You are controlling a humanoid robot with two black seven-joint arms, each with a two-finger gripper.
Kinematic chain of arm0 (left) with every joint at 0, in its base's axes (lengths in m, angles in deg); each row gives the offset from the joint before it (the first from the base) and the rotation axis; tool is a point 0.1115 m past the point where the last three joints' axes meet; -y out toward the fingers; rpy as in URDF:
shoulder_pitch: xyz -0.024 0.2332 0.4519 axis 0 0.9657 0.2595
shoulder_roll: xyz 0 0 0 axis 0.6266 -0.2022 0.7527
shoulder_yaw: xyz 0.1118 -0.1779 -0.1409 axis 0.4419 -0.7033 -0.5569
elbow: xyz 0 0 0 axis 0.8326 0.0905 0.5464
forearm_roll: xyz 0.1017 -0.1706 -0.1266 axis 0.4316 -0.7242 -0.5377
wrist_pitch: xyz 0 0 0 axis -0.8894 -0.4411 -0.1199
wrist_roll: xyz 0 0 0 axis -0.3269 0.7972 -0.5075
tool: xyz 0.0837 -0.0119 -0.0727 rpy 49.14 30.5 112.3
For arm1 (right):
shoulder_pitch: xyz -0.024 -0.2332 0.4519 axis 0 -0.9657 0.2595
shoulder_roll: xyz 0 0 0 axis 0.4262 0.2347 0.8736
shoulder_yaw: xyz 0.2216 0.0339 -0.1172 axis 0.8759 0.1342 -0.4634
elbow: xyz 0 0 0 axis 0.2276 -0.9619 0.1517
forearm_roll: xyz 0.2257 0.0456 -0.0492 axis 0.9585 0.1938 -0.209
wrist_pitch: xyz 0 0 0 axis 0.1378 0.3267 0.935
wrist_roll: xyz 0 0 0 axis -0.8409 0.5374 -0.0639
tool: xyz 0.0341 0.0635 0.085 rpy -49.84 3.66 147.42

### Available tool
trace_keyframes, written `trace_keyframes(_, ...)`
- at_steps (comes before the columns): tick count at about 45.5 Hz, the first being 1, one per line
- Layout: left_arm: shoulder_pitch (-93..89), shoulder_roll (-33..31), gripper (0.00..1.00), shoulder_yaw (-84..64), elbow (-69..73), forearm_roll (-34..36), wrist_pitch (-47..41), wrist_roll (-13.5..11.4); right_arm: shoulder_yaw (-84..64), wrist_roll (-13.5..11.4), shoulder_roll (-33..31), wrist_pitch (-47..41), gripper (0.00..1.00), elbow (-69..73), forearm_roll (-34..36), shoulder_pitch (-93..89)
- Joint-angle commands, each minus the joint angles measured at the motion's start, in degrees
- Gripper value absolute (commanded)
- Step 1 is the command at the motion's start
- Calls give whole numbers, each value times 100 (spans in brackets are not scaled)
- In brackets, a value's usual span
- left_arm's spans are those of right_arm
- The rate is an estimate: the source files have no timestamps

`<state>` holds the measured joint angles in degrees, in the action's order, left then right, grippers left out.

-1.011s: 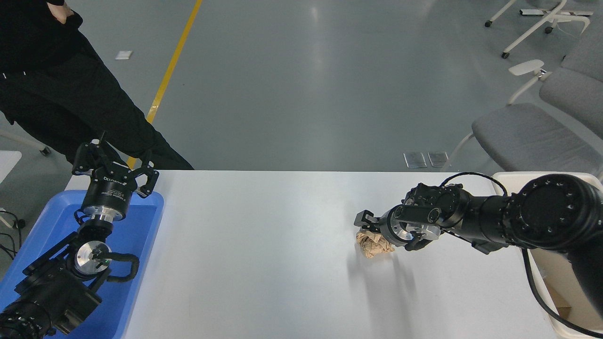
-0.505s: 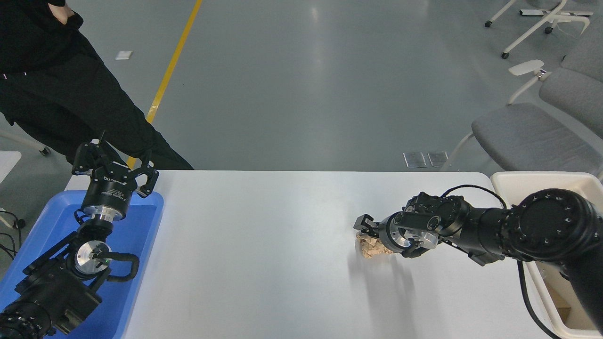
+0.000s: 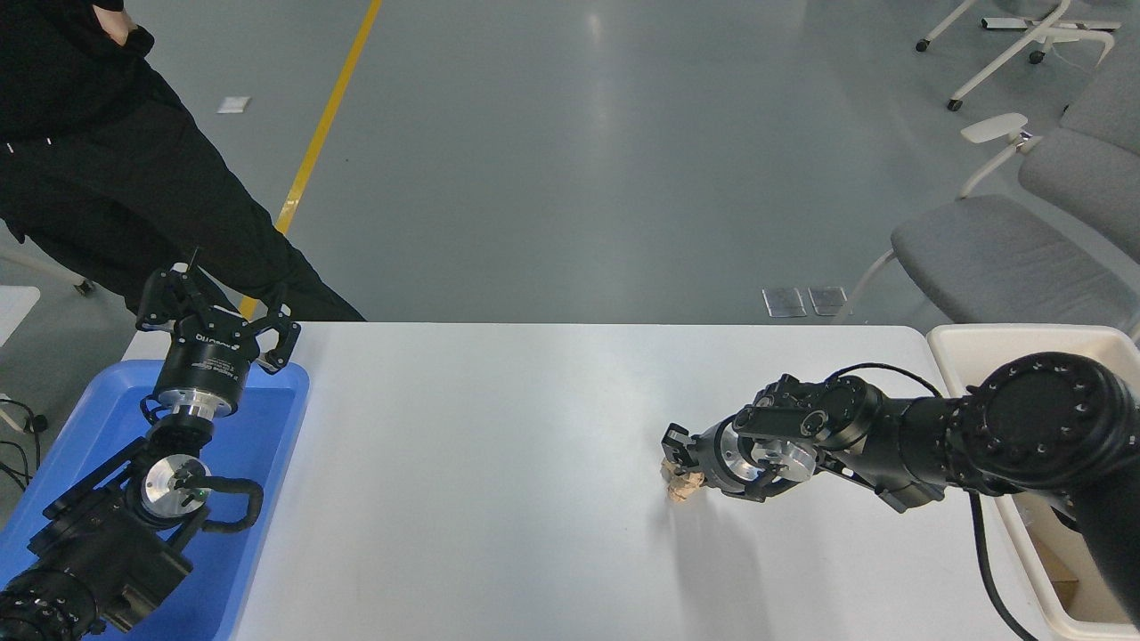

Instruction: Pick up paper ball place in dustbin

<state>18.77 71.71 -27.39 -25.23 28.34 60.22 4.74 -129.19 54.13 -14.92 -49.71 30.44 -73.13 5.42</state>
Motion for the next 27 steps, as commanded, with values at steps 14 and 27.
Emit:
trace_keyframes(14, 0, 0, 99, -1, 6, -7, -1, -1, -1324, 52, -1405, -1716, 0, 2675, 302, 2920)
trace_keyframes(27, 0, 0, 99, 8, -2, -7, -1, -1, -1728, 61, -2169, -3880, 0, 2807, 329, 5038)
